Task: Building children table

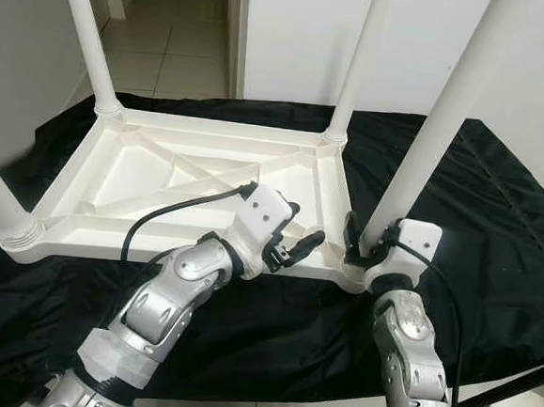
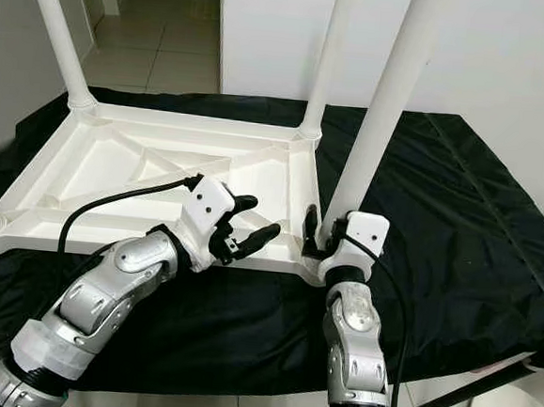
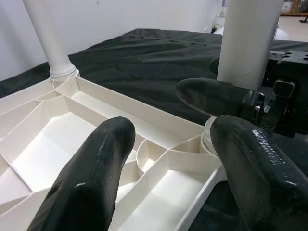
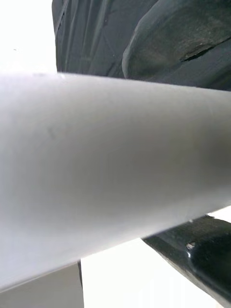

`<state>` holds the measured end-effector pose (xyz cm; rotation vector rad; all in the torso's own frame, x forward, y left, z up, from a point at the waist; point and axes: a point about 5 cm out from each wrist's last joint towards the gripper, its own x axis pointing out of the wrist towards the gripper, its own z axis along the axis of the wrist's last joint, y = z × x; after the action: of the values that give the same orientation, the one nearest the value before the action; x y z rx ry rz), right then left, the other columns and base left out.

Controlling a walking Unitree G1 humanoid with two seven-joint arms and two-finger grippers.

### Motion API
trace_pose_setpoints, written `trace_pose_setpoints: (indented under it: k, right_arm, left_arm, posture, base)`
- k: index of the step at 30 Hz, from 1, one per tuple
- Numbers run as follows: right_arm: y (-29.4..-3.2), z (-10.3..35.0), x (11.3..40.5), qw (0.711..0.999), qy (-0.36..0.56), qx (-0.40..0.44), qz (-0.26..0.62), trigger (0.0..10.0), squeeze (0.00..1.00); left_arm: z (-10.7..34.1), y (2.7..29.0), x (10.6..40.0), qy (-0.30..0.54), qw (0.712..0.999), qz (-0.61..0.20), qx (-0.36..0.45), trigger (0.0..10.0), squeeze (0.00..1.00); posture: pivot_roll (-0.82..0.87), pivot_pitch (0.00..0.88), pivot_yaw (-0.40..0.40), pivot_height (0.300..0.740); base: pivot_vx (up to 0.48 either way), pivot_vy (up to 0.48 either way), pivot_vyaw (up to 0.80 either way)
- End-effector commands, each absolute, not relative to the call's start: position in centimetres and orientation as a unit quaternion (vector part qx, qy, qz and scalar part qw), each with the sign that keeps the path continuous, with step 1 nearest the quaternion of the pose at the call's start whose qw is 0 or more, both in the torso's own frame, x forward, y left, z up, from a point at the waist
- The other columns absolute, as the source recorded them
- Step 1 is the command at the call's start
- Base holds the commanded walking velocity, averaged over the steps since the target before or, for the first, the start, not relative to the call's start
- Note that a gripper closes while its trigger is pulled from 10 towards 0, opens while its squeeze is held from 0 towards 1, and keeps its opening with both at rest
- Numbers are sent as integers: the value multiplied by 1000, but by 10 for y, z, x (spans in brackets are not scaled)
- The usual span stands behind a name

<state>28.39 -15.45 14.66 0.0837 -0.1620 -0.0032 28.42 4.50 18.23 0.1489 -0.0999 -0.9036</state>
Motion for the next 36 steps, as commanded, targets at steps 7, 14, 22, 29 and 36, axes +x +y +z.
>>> trace_pose_setpoints:
  k: [7,14,22,29,36]
  right_arm:
    - [-159,156,284,993,-105,27,34,10000,0]
    - [-164,162,284,985,-101,-16,140,10000,0]
    - [-175,161,292,963,-64,-65,254,10000,0]
    - [-190,151,298,946,-15,-102,306,10000,0]
    - [-195,147,299,939,3,-107,326,5216,0]
  left_arm:
    - [188,46,278,-51,871,-483,80,10000,0]
    - [188,49,268,-44,845,-525,86,10000,0]
    - [187,41,259,-37,817,-567,99,10000,0]
    - [189,37,256,-37,810,-576,102,10000,0]
    - [188,38,256,-25,816,-570,93,10000,0]
  posture:
    - [-69,0,-29,740]
    - [-79,0,-19,740]
    - [-79,0,-22,740]
    - [-70,6,-27,740]
    - [-63,11,-28,740]
  base:
    - [0,0,0]
    - [0,0,0]
    - [0,0,0]
    - [0,0,0]
    - [0,0,0]
